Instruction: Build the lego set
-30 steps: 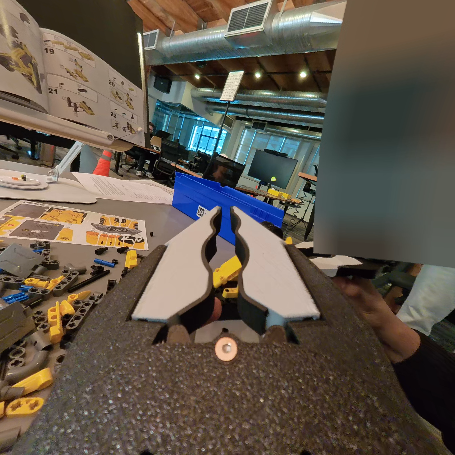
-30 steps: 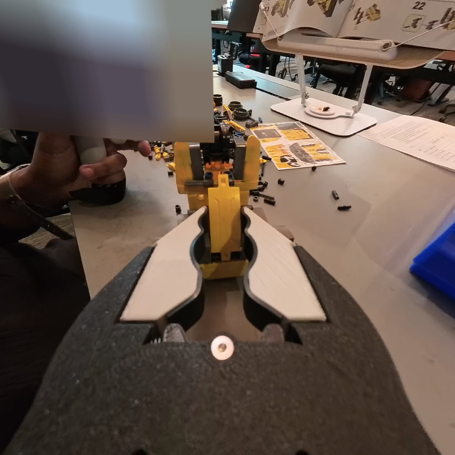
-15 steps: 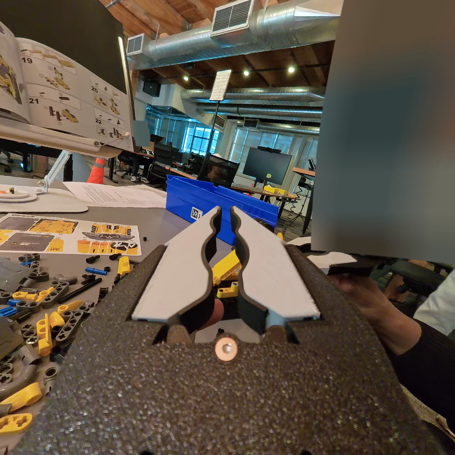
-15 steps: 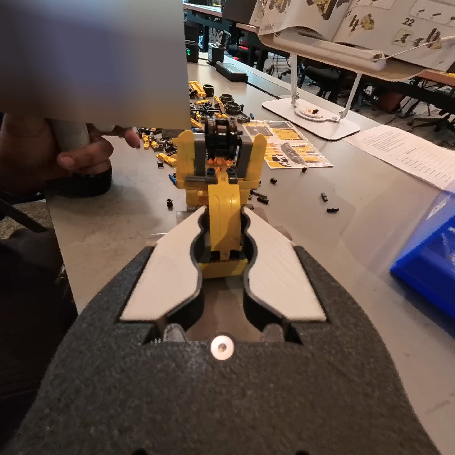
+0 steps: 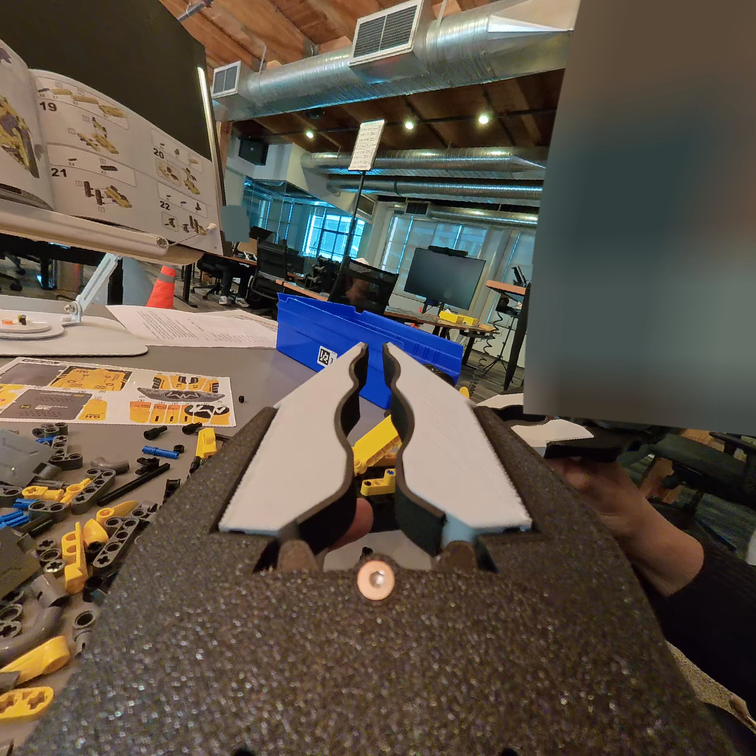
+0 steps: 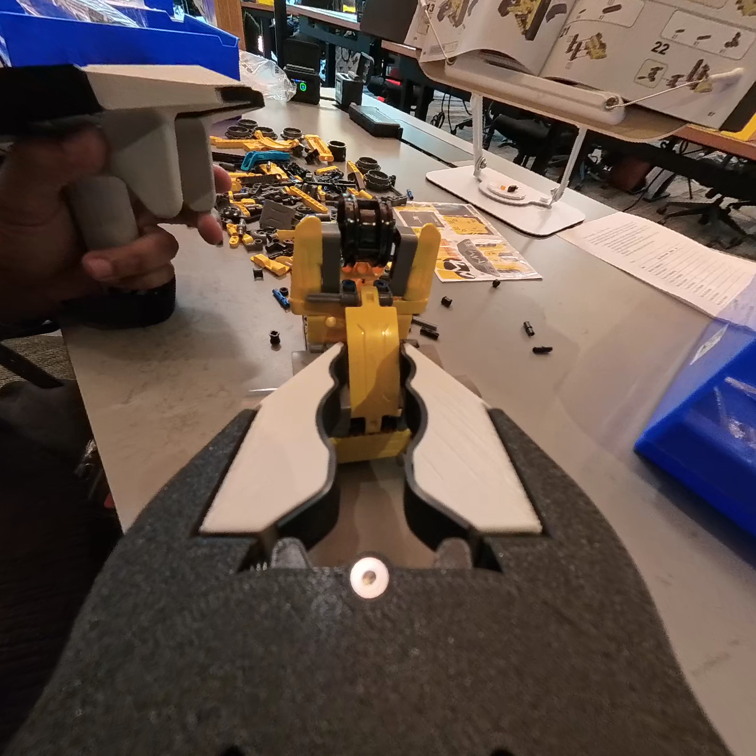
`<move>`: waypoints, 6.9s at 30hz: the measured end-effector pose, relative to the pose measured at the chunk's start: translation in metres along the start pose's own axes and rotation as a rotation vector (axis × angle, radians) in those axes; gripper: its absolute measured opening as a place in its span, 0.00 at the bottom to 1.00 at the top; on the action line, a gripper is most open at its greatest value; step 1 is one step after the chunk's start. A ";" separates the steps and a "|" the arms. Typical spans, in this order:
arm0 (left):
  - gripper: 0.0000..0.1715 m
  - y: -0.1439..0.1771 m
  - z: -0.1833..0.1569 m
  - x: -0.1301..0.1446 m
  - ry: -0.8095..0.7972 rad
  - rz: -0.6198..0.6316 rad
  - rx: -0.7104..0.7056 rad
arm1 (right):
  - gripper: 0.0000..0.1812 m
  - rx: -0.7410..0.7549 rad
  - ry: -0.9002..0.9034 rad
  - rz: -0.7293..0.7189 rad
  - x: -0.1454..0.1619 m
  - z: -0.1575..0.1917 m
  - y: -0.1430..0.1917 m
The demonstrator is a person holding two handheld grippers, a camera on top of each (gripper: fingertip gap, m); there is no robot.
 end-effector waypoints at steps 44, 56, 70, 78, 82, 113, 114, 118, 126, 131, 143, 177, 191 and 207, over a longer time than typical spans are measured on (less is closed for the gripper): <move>0.04 -0.002 0.000 0.001 0.002 0.003 -0.001 | 0.09 -0.203 -0.377 -0.429 -0.030 -0.023 0.054; 0.04 -0.001 -0.001 0.000 -0.008 -0.002 -0.002 | 0.09 -0.151 -0.318 -0.475 -0.034 -0.023 0.062; 0.03 0.000 0.002 -0.001 0.045 -0.009 0.011 | 0.09 -0.196 -0.370 -0.615 -0.039 -0.028 0.083; 0.04 0.000 0.003 -0.001 0.061 -0.006 0.016 | 0.09 -0.194 -0.366 -0.617 -0.039 -0.028 0.084; 0.04 0.000 0.003 -0.001 0.065 -0.007 0.018 | 0.09 -0.192 -0.368 -0.610 -0.039 -0.028 0.083; 0.07 -0.002 -0.008 0.010 0.058 0.084 0.081 | 0.49 0.526 -0.493 0.429 0.101 -0.123 0.053; 0.07 -0.002 -0.008 0.010 0.058 0.084 0.081 | 0.49 0.514 -0.513 0.418 0.101 -0.123 0.053; 0.08 -0.001 -0.008 0.009 0.055 0.079 0.078 | 0.49 0.517 -0.503 0.425 0.101 -0.122 0.053; 0.08 -0.001 -0.008 0.009 0.055 0.075 0.076 | 0.49 0.519 -0.498 0.427 0.101 -0.122 0.053; 0.08 -0.001 -0.009 0.008 0.045 0.068 0.071 | 0.49 0.516 -0.503 0.425 0.100 -0.122 0.053; 0.09 -0.002 -0.001 0.008 0.115 0.075 0.070 | 0.49 0.517 -0.502 0.426 0.100 -0.122 0.053; 0.09 -0.004 -0.001 0.008 0.089 0.064 0.045 | 0.50 0.510 -0.501 0.425 0.100 -0.123 0.053; 0.10 -0.038 0.006 0.041 -0.110 0.430 -0.132 | 0.64 0.388 -0.456 0.436 0.099 -0.115 0.044; 0.16 -0.075 0.062 0.043 -0.137 0.507 -0.119 | 0.59 0.354 -0.418 0.441 0.095 -0.113 0.035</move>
Point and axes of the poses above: each gripper's, where its closed fingertips meet, y back along the fingers, x out of its underside, z = x × y across the jaws, the point moved 1 cm from there along y, back along the fingers, and after that the axes turned 7 degrees about -x, right-handed, at the moved point
